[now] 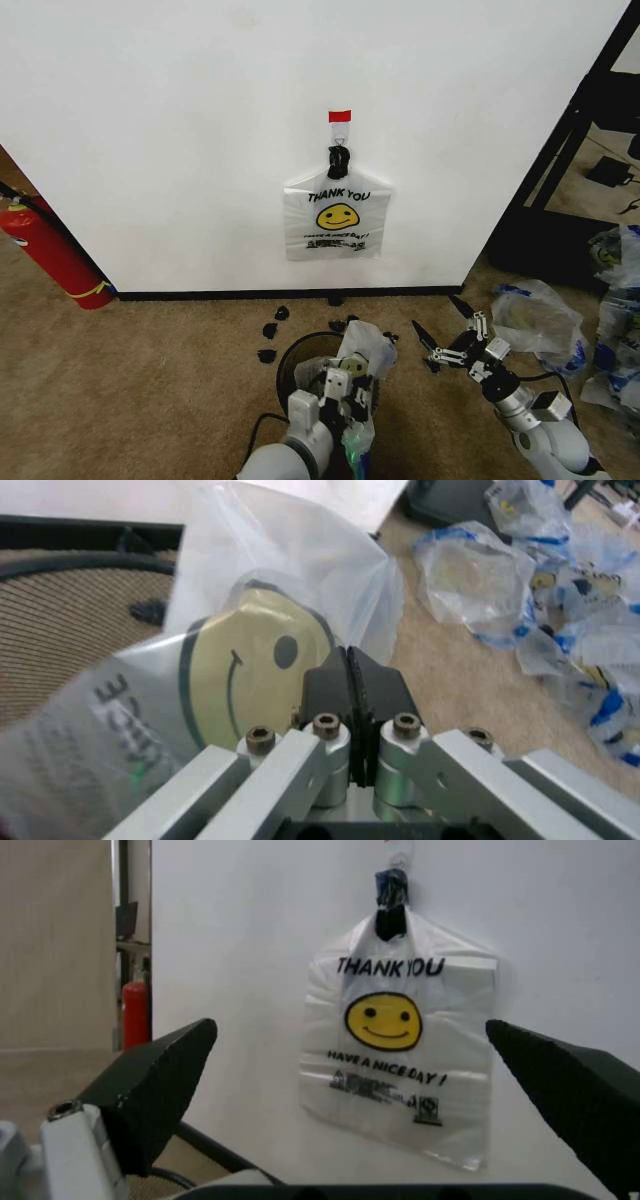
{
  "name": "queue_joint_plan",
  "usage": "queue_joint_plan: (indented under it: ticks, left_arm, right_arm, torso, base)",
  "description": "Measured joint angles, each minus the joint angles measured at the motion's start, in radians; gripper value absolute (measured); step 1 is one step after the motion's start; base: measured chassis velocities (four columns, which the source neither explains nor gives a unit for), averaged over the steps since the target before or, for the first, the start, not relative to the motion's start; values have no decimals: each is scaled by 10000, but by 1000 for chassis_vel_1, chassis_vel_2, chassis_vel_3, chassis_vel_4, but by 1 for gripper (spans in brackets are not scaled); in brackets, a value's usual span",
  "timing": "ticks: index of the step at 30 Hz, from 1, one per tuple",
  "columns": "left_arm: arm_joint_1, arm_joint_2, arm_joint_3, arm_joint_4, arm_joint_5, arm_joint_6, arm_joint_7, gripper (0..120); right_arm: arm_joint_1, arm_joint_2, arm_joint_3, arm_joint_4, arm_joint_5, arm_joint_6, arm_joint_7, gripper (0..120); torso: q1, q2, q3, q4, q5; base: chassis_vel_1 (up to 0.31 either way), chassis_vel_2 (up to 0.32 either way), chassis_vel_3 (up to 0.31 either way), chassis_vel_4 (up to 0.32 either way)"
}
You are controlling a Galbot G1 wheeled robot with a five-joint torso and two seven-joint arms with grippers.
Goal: Pick up the garbage bag from the wall and place it over the trash bin.
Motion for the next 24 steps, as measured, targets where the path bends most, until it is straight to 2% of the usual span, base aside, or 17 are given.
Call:
queue_joint_plan:
  ticks: [10,14,18,24]
  left_arm:
    - [446,-14,-859,40,-42,-51,117,0]
    - [621,-41,-1082,117,-44,-154,133,0]
    - [724,-172,-1057,119,-71,-173,132,0]
    - [831,-796,-288,316,26,-392,239,0]
  right_arm:
    - [294,-51,-192,-722,238,-508,-796,100]
    - [181,-97,-528,-946,645,-1142,-711,100]
    - [140,-58,-615,-994,690,-1402,-700,100]
    - [194,16,-546,-1326,340,-1359,-1252,100]
  torso:
    - [0,0,0,2,1]
    - [0,0,0,0,2]
    - [0,0,0,0,0]
    - [0,0,0,1,-1]
  base:
    - [0,0,0,0]
    - [0,0,0,0]
    - [0,0,0,0]
    - [0,0,0,0]
